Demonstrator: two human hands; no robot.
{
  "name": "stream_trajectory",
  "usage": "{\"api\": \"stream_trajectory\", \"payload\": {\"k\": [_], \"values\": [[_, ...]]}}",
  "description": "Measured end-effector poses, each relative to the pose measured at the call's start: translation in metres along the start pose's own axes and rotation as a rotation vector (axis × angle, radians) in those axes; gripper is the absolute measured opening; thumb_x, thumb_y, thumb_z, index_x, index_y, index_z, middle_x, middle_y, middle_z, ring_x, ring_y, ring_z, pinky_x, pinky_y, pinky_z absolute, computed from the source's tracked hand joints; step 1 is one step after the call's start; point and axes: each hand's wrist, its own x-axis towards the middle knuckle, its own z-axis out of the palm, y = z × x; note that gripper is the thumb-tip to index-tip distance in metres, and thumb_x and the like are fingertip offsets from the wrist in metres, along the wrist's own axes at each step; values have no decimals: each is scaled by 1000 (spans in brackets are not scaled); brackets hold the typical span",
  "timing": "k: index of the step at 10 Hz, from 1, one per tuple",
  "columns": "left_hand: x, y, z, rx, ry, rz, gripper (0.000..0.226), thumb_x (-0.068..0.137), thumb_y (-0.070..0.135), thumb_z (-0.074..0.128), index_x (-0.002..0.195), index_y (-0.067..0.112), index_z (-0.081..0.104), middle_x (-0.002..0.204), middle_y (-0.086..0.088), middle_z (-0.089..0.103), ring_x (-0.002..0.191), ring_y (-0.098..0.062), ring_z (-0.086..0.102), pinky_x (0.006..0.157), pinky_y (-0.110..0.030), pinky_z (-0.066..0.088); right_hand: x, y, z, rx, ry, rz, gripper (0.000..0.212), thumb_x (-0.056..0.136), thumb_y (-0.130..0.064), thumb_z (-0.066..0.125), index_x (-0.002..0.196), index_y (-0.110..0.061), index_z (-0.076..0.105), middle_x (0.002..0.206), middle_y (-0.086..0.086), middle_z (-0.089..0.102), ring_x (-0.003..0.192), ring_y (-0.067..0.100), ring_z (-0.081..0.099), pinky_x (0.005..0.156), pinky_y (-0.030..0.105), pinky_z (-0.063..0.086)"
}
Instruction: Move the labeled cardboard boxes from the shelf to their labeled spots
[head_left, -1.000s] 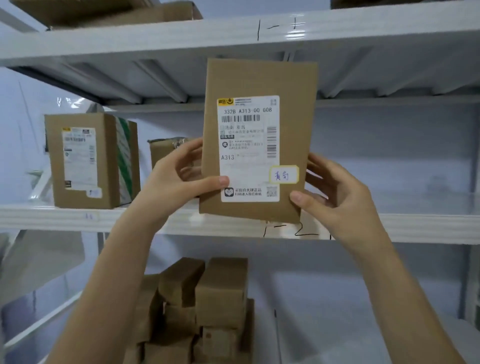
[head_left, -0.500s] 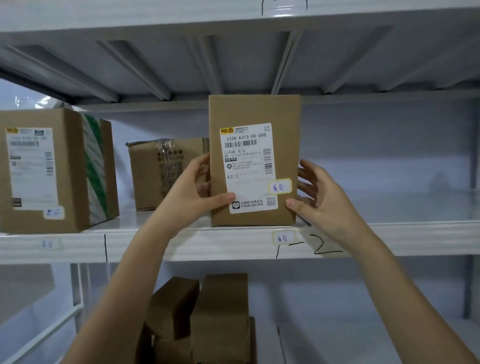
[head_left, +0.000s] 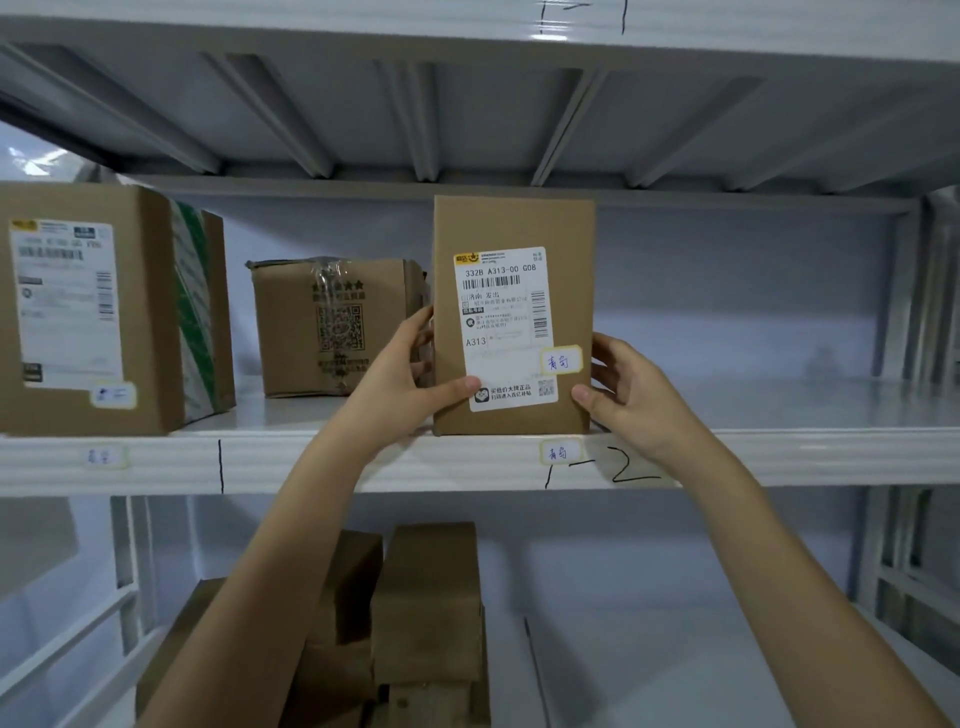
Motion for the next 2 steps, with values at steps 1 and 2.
{"api": "stream_trajectory", "payload": {"k": [1,2], "values": [[-1,3,-1,-33,-25,-41,92,77,13,74,151,23,20,149,2,42,132,-19,47,107,-38,43,1,-8,0,-56,-34,49,56,89,0,52,141,-10,32,144,4,45,133,19,43,113,45,36],[-9,8,-1,-3,17,-86,104,77,23,74,153,21,3,152,7,31,138,-15,36,114,-35,31,-17,-17,3,-325,-66,139,74,91,-20,55,149,-12,10,159,3,18,146,18,18,121,40,17]]}}
